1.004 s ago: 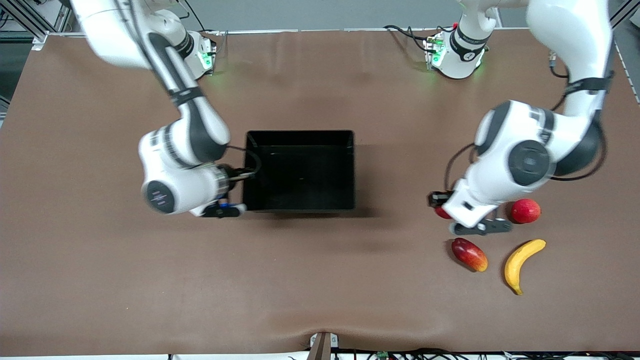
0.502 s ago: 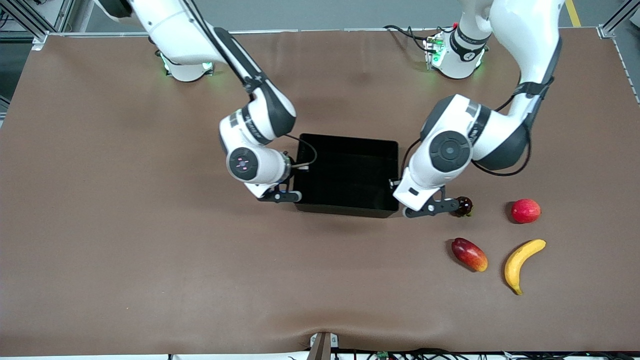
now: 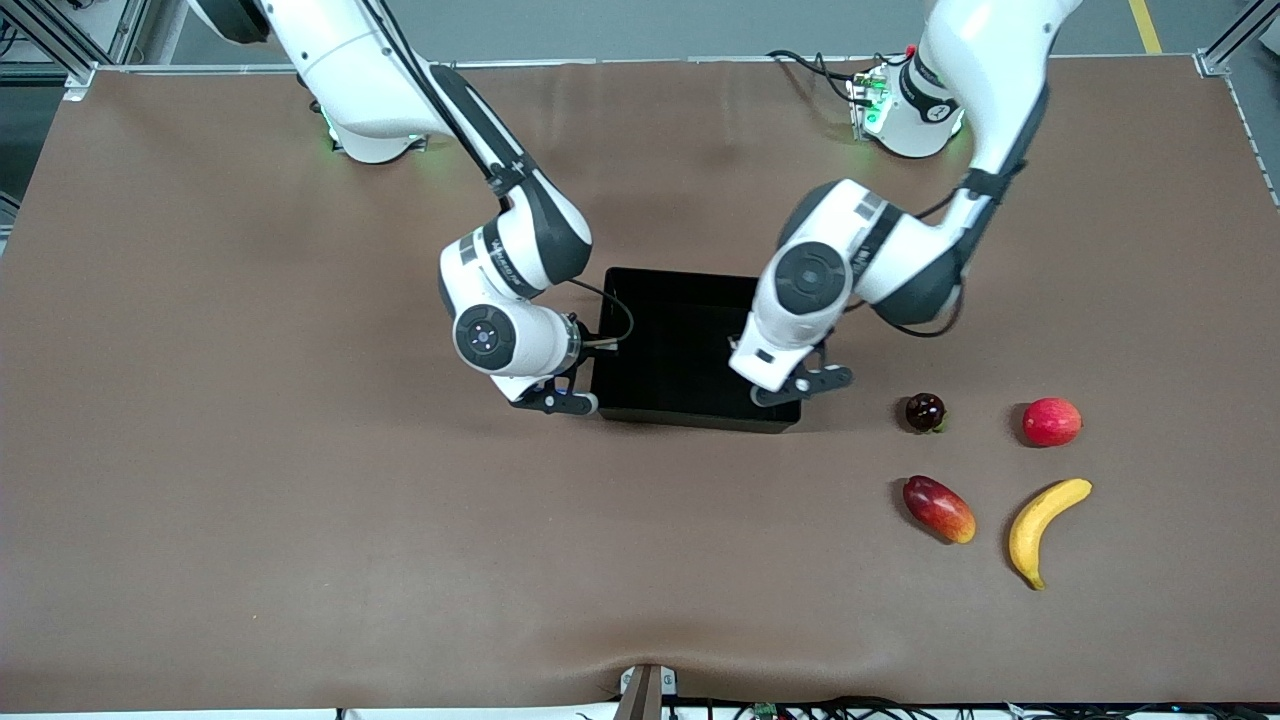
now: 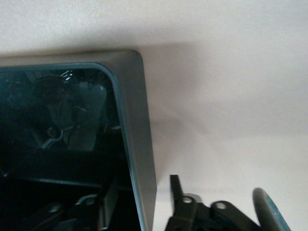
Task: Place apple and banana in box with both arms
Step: 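Slide the box toward the fruit with the right gripper while the left gripper carries, then lower the apple into the box with the left gripper while the right gripper withdraws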
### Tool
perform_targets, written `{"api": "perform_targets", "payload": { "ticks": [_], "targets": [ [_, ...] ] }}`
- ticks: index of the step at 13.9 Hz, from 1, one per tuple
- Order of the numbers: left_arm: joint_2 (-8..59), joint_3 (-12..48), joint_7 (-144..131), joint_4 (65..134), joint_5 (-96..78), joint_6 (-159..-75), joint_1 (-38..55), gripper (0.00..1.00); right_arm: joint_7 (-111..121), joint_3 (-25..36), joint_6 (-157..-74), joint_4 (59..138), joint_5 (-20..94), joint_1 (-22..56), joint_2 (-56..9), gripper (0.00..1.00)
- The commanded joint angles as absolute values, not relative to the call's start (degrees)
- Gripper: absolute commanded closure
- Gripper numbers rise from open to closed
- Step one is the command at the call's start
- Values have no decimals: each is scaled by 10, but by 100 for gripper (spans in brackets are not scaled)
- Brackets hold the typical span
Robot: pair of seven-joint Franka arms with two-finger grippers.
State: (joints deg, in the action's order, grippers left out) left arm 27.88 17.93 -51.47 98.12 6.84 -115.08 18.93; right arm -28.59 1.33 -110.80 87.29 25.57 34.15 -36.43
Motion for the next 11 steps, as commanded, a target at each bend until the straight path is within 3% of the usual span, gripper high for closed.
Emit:
{"api": "perform_targets", "payload": {
  "ticks": [1, 5, 11],
  "targets": [
    [299, 176, -557, 992, 83, -1185, 221, 100, -291, 13, -973, 818, 257, 295, -334, 0],
    [326, 177, -583, 1008, 126, -1197, 226, 100, -285, 38, -901, 776, 245, 228, -302, 0],
    [330, 178, -584, 1059, 125, -1237, 220, 100, -167, 47, -743, 663, 187, 56, -294, 0]
  ]
}}
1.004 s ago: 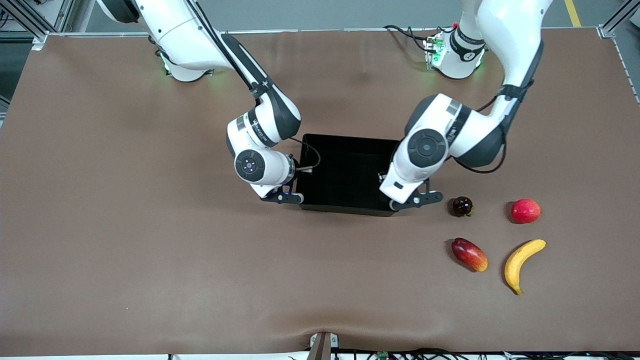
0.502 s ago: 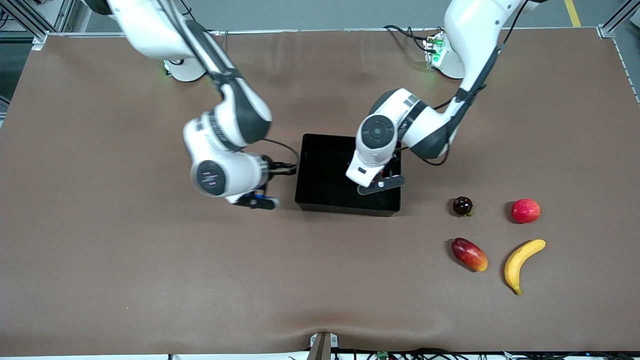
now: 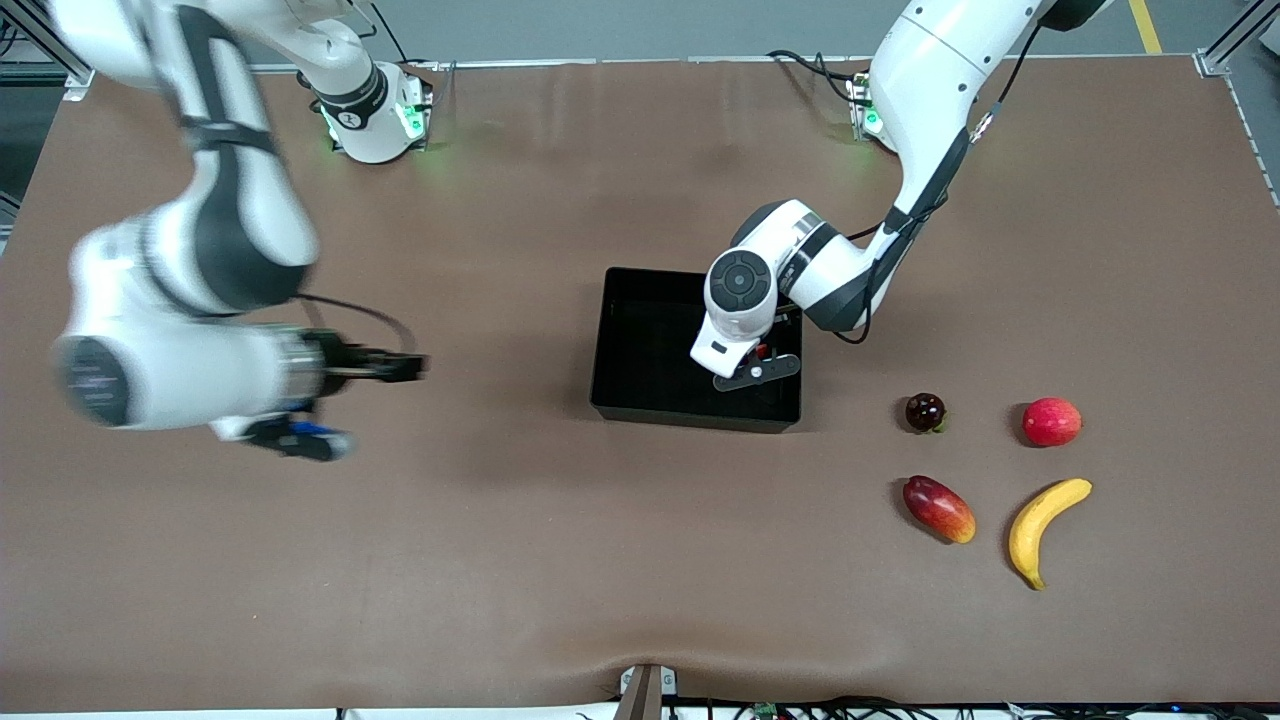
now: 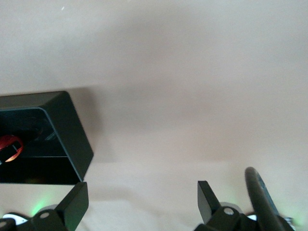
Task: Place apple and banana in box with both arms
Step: 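Lower the apple into the box with the left gripper while the right gripper withdraws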
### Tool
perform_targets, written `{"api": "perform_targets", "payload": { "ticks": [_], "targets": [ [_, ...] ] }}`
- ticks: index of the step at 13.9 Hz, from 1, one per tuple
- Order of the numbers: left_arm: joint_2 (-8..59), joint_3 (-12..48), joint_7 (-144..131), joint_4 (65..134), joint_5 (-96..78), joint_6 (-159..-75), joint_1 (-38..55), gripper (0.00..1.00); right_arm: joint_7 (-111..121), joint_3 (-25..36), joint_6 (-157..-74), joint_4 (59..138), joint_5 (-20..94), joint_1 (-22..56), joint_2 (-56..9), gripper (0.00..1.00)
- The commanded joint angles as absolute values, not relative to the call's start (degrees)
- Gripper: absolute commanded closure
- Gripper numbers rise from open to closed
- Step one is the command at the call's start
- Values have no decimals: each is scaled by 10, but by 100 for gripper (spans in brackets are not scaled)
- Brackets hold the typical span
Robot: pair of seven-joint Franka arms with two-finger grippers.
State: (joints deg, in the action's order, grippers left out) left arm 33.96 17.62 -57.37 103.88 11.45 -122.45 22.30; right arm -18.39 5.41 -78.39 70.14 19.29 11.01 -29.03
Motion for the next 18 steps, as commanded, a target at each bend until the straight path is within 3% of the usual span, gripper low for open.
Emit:
{"api": "perform_targets", "payload": {
  "ticks": [1, 3, 4, 5, 6, 9, 12, 15, 18],
  "targets": [
    [331, 178, -584, 1061, 125, -1237, 219, 100, -167, 47, -734, 657, 187, 22, -292, 0],
    [338, 178, -585, 1056, 122, -1237, 221, 76, -141, 46, -732, 656, 153, -18, -284, 0],
    [338, 178, -585, 1056, 120, -1236, 224, 53, -89, 44, -733, 657, 95, -19, -263, 0],
    [336, 178, -585, 1055, 120, -1236, 225, 15, -38, 43, -739, 661, 47, -19, -240, 0],
    [332, 178, -584, 1053, 120, -1233, 225, 0, -14, 45, -736, 670, 40, -28, -225, 0],
    [314, 178, -584, 1028, 119, -1212, 220, 0, -15, 42, -765, 763, 37, -43, -134, 0],
    [287, 178, -575, 958, 118, -1118, 193, 0, -15, 40, -887, 929, 33, -33, -29, 0],
    [287, 173, -553, 869, 119, -1034, 164, 0, -12, 33, -889, 912, 7, -3, -22, 0],
    [293, 173, -411, 837, 116, -1031, 80, 0, -10, 33, -889, 904, 4, -2, -23, 0]
  ]
}}
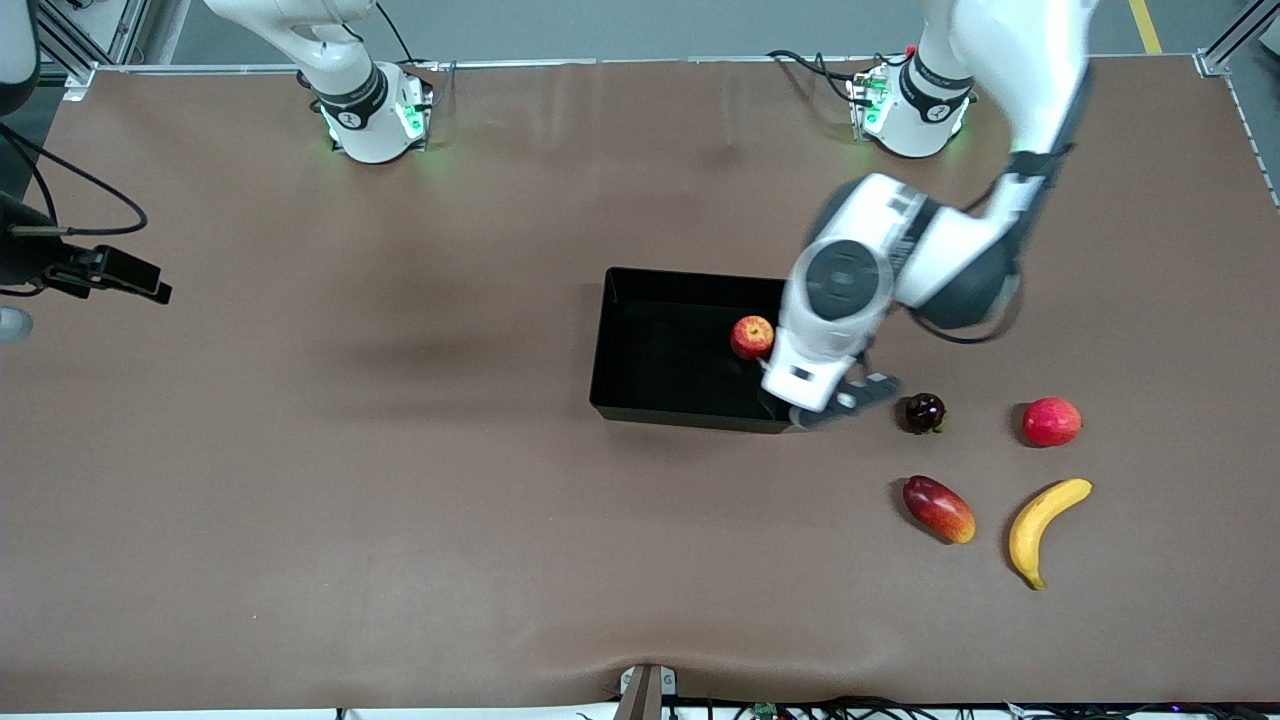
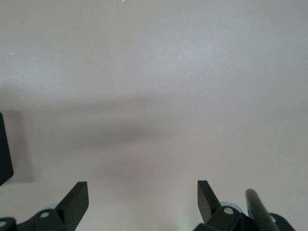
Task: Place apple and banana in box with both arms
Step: 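Move the left gripper back to the yellow banana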
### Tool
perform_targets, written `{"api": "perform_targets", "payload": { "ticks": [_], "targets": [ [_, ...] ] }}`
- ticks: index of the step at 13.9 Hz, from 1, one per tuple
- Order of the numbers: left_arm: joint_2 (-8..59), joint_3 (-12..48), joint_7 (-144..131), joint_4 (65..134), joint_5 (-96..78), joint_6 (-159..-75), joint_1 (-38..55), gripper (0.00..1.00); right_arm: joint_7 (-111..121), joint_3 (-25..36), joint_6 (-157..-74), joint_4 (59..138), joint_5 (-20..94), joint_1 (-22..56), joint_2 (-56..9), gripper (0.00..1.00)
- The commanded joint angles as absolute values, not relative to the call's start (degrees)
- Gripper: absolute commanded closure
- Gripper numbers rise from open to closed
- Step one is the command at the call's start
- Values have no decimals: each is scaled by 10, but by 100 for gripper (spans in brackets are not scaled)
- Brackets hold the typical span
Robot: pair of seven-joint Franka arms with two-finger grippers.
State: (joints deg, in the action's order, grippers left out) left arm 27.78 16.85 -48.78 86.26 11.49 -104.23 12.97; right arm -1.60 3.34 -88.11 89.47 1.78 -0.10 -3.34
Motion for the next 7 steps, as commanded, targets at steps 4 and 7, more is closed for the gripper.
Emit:
{"api": "perform_targets", "payload": {
  "ticks": [4, 7],
  "targets": [
    [314, 172, -202, 820, 118, -1041, -14, 0, -9, 34, -889, 902, 4, -3, -26, 0],
    [345, 171, -109, 818, 121, -1093, -68, 0, -9, 34, -889, 902, 4, -3, -27, 0]
  ]
}}
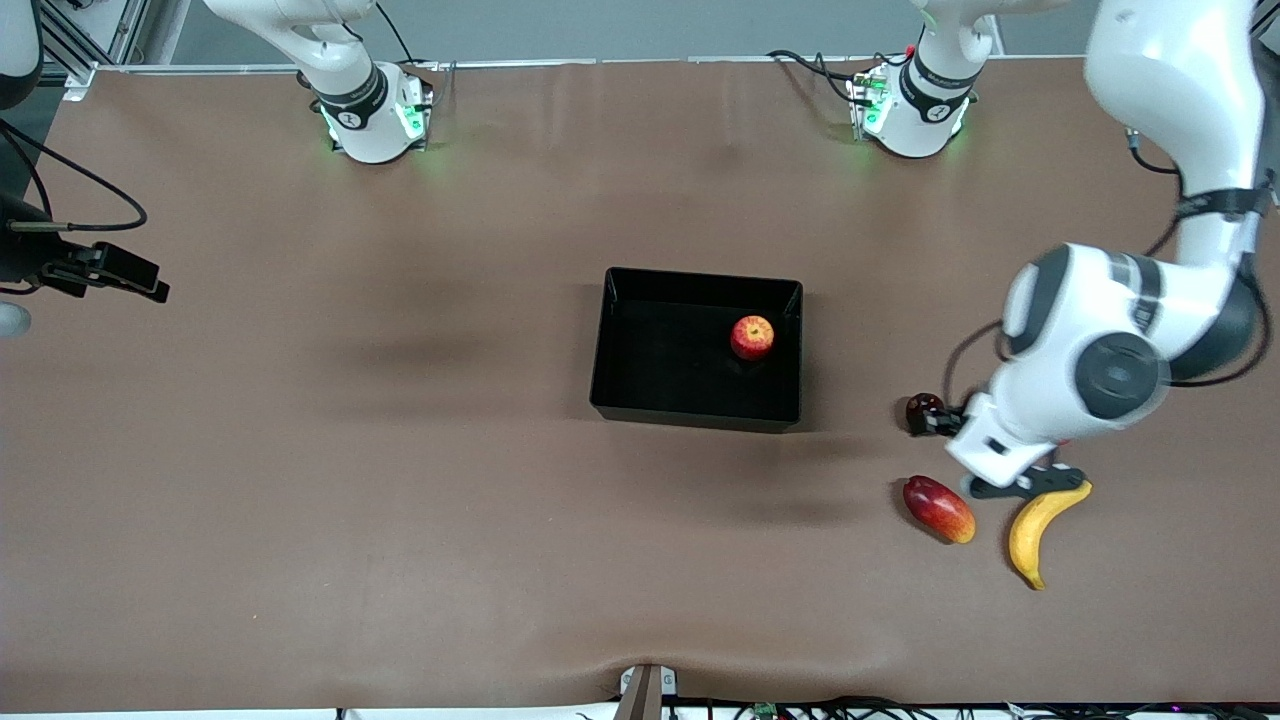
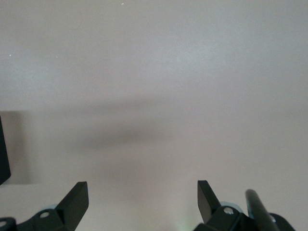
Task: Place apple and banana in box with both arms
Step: 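Move the left gripper back to the yellow banana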
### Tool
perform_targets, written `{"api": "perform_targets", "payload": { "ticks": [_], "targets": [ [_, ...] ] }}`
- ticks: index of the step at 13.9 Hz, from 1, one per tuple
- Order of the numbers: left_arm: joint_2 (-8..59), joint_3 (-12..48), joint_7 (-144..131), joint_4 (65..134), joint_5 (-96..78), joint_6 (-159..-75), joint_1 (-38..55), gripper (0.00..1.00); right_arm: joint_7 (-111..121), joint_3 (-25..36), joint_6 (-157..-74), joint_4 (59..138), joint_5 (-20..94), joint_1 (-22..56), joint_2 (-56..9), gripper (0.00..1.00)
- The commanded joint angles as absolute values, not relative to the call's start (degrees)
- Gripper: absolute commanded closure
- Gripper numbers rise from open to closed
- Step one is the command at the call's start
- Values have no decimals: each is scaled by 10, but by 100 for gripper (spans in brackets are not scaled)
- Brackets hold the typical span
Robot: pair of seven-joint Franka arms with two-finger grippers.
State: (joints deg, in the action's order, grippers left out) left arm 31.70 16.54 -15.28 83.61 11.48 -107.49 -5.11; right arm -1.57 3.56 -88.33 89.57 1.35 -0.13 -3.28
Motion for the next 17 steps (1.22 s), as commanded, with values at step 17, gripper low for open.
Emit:
{"api": "perform_targets", "payload": {
  "ticks": [17],
  "targets": [
    [497, 170, 262, 825, 262, -1368, -192, 0, -10, 37, -888, 903, 4, -8, -32, 0]
  ]
}}
